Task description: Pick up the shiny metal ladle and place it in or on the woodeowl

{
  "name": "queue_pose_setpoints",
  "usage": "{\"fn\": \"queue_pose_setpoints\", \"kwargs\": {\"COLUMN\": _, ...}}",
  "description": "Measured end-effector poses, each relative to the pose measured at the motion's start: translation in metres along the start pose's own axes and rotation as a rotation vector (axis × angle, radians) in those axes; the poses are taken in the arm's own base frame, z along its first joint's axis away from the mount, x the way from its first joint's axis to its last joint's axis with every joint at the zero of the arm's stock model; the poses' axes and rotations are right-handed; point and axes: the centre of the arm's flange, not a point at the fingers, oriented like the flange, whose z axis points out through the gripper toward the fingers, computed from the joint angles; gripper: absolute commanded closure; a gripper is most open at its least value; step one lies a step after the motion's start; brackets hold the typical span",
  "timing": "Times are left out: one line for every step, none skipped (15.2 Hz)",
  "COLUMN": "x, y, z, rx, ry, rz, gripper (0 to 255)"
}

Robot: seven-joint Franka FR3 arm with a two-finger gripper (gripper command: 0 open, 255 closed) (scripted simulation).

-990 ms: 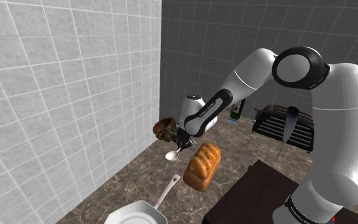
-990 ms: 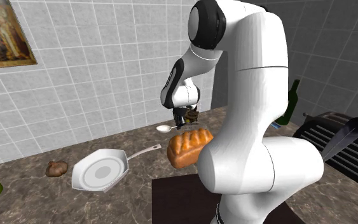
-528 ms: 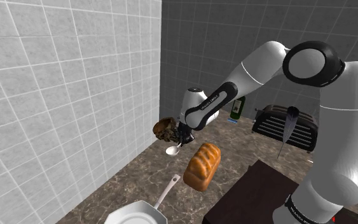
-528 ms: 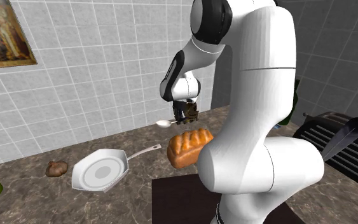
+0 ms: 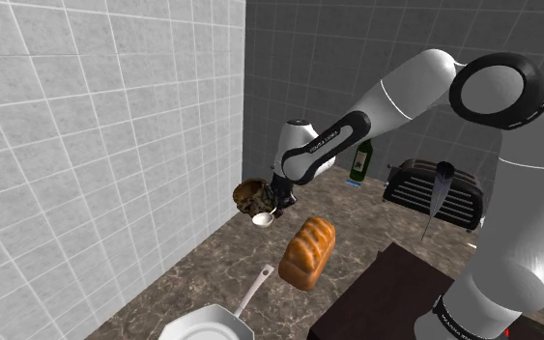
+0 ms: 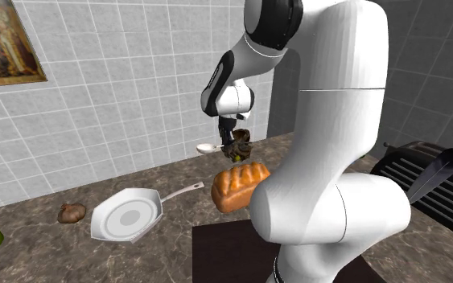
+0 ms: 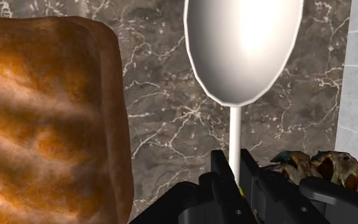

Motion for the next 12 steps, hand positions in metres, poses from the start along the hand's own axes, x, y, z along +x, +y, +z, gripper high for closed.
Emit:
{"fn": "queue_pose_setpoints", "kwargs": {"x": 0.0, "y": 0.0, "z": -0.003, "rx": 0.0, "ry": 0.0, "rz": 0.0, "gripper": 255}}
{"fn": "queue_pose_setpoints", "kwargs": {"x": 0.004, "y": -0.006, "z": -0.004, "rx": 0.0, "ry": 0.0, "rz": 0.0, "gripper": 255}}
{"fn": "queue_pose_setpoints", "kwargs": {"x": 0.01, "y": -0.01, "z": -0.004, "rx": 0.0, "ry": 0.0, "rz": 0.0, "gripper": 255}}
{"fn": "queue_pose_setpoints", "kwargs": {"x": 0.019, "y": -0.02, "z": -0.006, "rx": 0.0, "ry": 0.0, "rz": 0.0, "gripper": 255}}
{"fn": "queue_pose_setpoints", "kwargs": {"x": 0.028, "y": -0.027, "z": -0.007, "rx": 0.0, "ry": 0.0, "rz": 0.0, "gripper": 255}}
{"fn": "queue_pose_setpoints", "kwargs": {"x": 0.038, "y": -0.036, "z": -0.006, "rx": 0.0, "ry": 0.0, "rz": 0.0, "gripper": 255}}
{"fn": "queue_pose_setpoints", "kwargs": {"x": 0.046, "y": -0.045, "z": -0.004, "rx": 0.0, "ry": 0.0, "rz": 0.0, "gripper": 255}}
{"fn": "queue_pose_setpoints", "kwargs": {"x": 0.054, "y": -0.053, "z": -0.006, "rx": 0.0, "ry": 0.0, "rz": 0.0, "gripper": 255}}
{"fn": "queue_pose_setpoints", "kwargs": {"x": 0.064, "y": -0.063, "z": -0.007, "rx": 0.0, "ry": 0.0, "rz": 0.0, "gripper": 255}}
{"fn": "queue_pose_setpoints", "kwargs": {"x": 0.075, "y": -0.073, "z": -0.01, "rx": 0.0, "ry": 0.0, "rz": 0.0, "gripper": 255}}
{"fn": "queue_pose_setpoints", "kwargs": {"x": 0.086, "y": -0.082, "z": -0.008, "rx": 0.0, "ry": 0.0, "rz": 0.0, "gripper": 255}}
{"fn": "queue_pose_setpoints", "kwargs": {"x": 0.093, "y": -0.091, "z": -0.007, "rx": 0.0, "ry": 0.0, "rz": 0.001, "gripper": 255}}
